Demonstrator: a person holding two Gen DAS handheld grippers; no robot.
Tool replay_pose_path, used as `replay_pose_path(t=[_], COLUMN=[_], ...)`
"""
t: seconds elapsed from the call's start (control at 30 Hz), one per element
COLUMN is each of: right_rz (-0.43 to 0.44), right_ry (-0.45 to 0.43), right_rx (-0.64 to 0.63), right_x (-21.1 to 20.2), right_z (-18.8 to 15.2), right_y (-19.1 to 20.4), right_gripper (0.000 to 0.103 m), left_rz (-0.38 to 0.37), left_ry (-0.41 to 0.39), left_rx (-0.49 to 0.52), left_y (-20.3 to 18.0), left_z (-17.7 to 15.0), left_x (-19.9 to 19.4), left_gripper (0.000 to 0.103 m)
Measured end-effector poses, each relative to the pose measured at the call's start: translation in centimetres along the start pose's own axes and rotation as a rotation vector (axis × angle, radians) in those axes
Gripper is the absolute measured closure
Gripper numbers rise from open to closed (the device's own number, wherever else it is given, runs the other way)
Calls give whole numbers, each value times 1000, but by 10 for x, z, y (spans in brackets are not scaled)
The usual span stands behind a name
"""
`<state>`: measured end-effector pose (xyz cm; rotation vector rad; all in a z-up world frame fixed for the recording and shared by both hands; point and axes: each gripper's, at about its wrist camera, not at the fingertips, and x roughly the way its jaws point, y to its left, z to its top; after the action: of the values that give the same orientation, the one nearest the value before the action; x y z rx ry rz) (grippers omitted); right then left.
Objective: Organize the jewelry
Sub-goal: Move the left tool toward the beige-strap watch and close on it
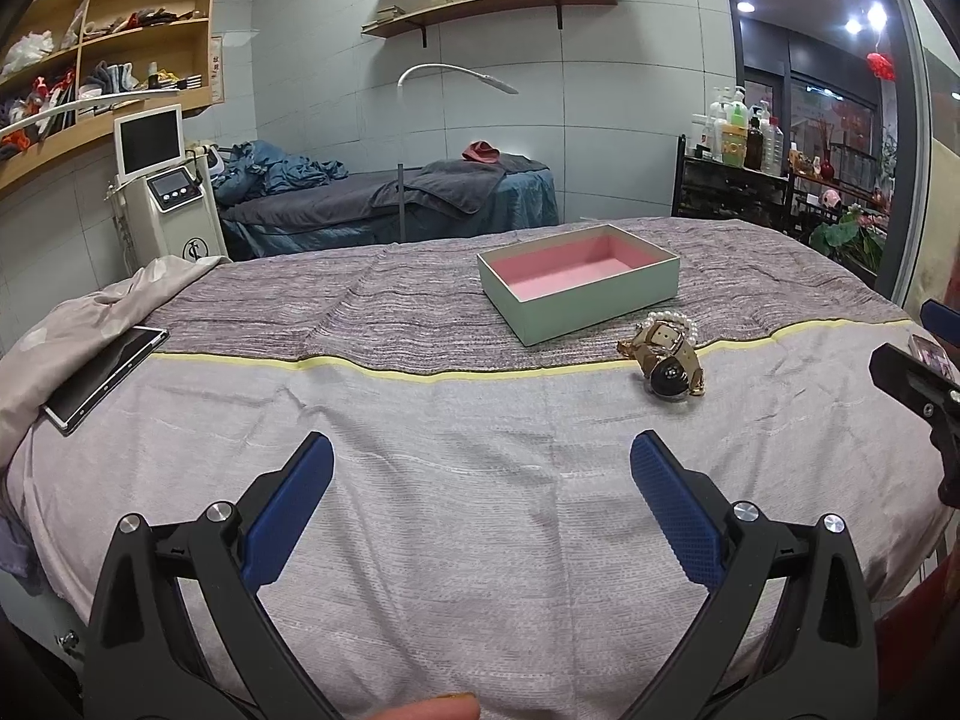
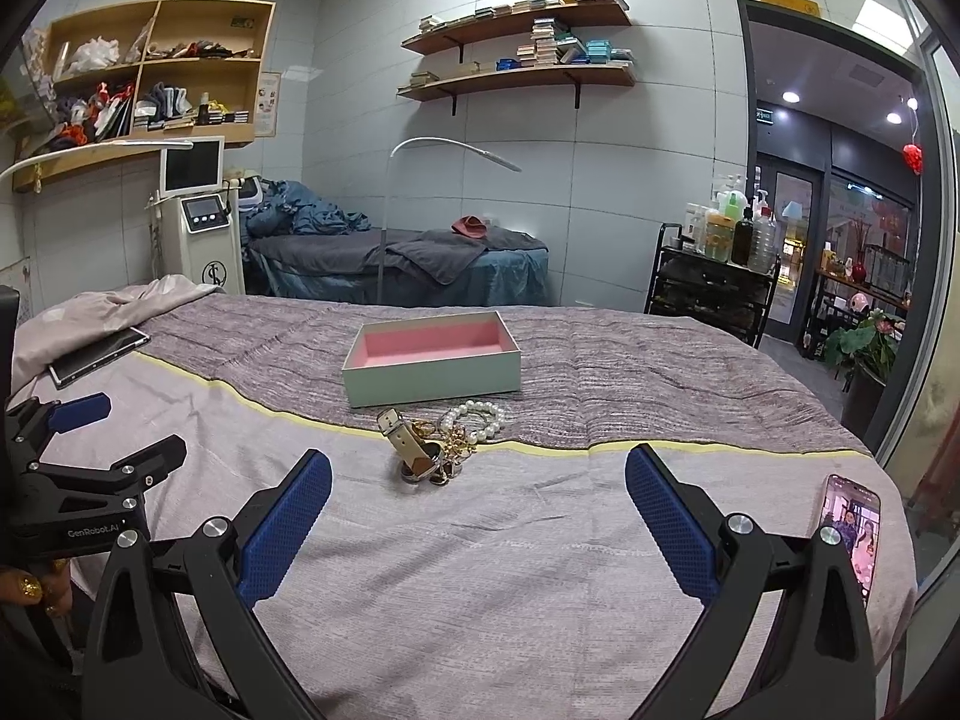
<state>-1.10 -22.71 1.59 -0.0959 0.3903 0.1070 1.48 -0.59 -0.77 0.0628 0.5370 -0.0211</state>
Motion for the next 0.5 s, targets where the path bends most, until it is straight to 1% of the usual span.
replay_pose_path(t=[0.1, 0.27, 0.4, 0.5], right_rz=[11, 45, 80, 84], right_ry=[38, 111, 154, 184], right_rx=[-26, -32, -22, -12], right_x=[12, 38, 58, 72], right_z=[-2, -7, -6, -3], right_y=[2, 2, -2, -7], right_gripper=[6, 7, 7, 7], left_rz=[-13, -36, -80, -104], left_ry=[24, 61, 113, 143], left_rx=[11, 61, 53, 58], left_y=[-3, -14, -19, -24], left_z=[1, 2, 4, 4], left_x=[13, 35, 56, 71], left_gripper=[5, 5, 5, 5])
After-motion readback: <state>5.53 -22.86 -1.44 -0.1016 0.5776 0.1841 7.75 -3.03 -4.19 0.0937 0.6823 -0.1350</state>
